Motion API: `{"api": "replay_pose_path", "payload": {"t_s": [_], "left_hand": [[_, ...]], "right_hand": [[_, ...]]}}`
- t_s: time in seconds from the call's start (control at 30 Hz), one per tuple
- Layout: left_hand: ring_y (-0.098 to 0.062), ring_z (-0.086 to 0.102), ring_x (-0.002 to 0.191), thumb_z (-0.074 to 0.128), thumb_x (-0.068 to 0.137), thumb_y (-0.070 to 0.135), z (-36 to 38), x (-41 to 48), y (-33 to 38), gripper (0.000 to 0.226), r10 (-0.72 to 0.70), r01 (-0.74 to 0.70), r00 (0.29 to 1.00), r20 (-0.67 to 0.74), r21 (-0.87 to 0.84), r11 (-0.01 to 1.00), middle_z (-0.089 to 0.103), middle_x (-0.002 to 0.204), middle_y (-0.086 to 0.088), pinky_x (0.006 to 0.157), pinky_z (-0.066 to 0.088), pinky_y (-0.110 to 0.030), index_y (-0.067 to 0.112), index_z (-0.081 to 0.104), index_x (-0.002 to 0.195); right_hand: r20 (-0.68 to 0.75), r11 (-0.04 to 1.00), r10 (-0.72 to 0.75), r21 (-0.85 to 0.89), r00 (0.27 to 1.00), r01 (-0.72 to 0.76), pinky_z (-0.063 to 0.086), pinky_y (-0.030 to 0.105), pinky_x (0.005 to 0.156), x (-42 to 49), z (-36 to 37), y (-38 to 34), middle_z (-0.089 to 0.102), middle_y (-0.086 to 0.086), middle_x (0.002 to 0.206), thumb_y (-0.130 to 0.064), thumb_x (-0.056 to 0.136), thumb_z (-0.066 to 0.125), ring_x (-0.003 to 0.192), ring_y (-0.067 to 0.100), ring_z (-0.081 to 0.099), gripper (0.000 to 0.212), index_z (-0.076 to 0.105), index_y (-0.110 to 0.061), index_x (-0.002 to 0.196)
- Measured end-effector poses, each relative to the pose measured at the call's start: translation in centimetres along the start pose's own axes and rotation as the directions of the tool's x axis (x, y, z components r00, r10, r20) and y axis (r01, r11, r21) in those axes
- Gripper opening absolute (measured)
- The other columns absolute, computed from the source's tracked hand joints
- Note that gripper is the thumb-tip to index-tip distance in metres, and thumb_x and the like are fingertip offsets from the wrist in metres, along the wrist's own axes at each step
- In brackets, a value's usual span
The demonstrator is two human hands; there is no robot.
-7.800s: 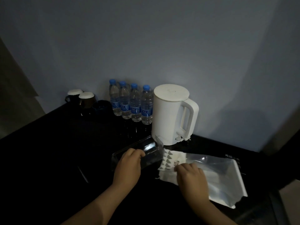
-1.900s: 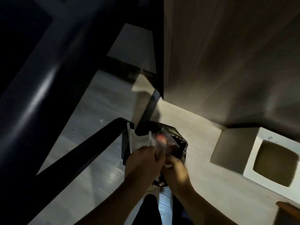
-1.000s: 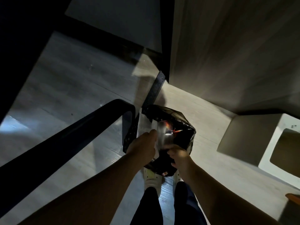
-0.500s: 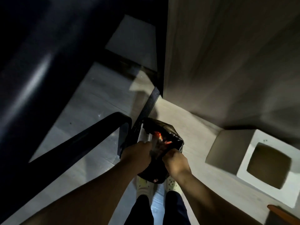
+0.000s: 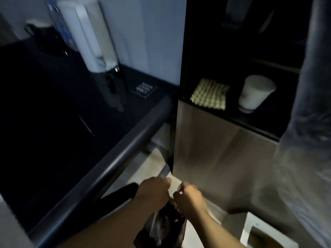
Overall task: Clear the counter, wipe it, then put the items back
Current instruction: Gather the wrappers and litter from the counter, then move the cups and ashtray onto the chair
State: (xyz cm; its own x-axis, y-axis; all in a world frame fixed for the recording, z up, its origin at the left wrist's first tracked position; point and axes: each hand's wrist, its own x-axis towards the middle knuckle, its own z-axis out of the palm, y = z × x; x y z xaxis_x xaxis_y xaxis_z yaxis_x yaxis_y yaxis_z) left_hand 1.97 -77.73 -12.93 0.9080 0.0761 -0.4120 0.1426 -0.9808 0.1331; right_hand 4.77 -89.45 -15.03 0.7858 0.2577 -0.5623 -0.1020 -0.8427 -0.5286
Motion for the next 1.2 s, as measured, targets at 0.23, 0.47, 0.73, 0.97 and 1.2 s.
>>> {"api": "replay_pose_path", "payload": {"t_s": [0.23, 0.47, 0.73, 0.97, 1.2], "left_hand": [[-0.029, 0.055, 0.113, 0.041, 0.095, 0.023, -7.6, -2.7, 1.1, 0.026, -0.03, 0.026, 0.993, -0.115, -0.039, 0.999, 0.055, 0.124, -0.008, 0.088, 0.045, -0.037, 0.017, 0.053, 0.118], [-0.021, 0.056, 0.105, 0.043, 0.096, 0.028, -11.1, -5.0, -0.4, 0.024, -0.016, -0.015, 0.968, -0.25, -0.122, 0.992, 0.054, 0.12, -0.001, 0.081, 0.045, -0.032, 0.021, 0.055, 0.115], [-0.017, 0.056, 0.104, 0.045, 0.095, 0.03, -13.5, -7.0, -6.3, 0.023, -0.036, -0.022, 0.943, -0.331, -0.169, 0.985, 0.055, 0.117, 0.002, 0.085, 0.049, -0.032, 0.024, 0.056, 0.114], [-0.018, 0.058, 0.103, 0.045, 0.095, 0.03, -14.5, -10.4, -18.4, 0.023, -0.054, -0.013, 0.925, -0.376, -0.174, 0.985, 0.056, 0.114, 0.002, 0.085, 0.05, -0.034, 0.023, 0.057, 0.113], [-0.016, 0.057, 0.1, 0.045, 0.096, 0.032, -15.6, -15.2, -34.4, 0.024, -0.095, 0.03, 0.915, -0.391, -0.169, 0.985, 0.056, 0.113, 0.002, 0.081, 0.051, -0.031, 0.023, 0.056, 0.115]], "right_hand": [[-0.107, 0.987, -0.156, 0.026, 0.982, 0.16, 0.042, 0.031, 0.091, -3.4, -5.6, -4.0, 0.057, 0.008, 0.115, -0.028, 0.087, 0.048, 0.11, 0.028, 0.054, 0.006, 0.045, -0.023, 0.086], [-0.127, 0.97, -0.225, 0.061, 0.966, 0.234, 0.044, 0.032, 0.083, -5.6, -7.3, -7.8, 0.059, 0.003, 0.104, -0.027, 0.084, 0.05, 0.097, 0.023, 0.056, 0.013, 0.043, -0.029, 0.073], [-0.176, 0.951, -0.279, 0.082, 0.944, 0.297, 0.045, 0.031, 0.081, -6.7, -5.6, -13.9, 0.06, 0.002, 0.101, -0.026, 0.086, 0.05, 0.091, 0.019, 0.057, 0.006, 0.05, -0.024, 0.08], [-0.176, 0.945, -0.301, 0.077, 0.937, 0.318, 0.042, 0.026, 0.065, -7.3, 2.0, -24.1, 0.061, -0.001, 0.097, -0.025, 0.087, 0.049, 0.085, 0.014, 0.058, 0.004, 0.052, -0.026, 0.084], [-0.109, 0.934, -0.345, 0.061, 0.932, 0.352, 0.046, 0.027, 0.067, -8.0, 11.5, -36.8, 0.061, -0.001, 0.1, -0.027, 0.088, 0.05, 0.086, 0.015, 0.061, 0.003, 0.052, -0.029, 0.089]]}}
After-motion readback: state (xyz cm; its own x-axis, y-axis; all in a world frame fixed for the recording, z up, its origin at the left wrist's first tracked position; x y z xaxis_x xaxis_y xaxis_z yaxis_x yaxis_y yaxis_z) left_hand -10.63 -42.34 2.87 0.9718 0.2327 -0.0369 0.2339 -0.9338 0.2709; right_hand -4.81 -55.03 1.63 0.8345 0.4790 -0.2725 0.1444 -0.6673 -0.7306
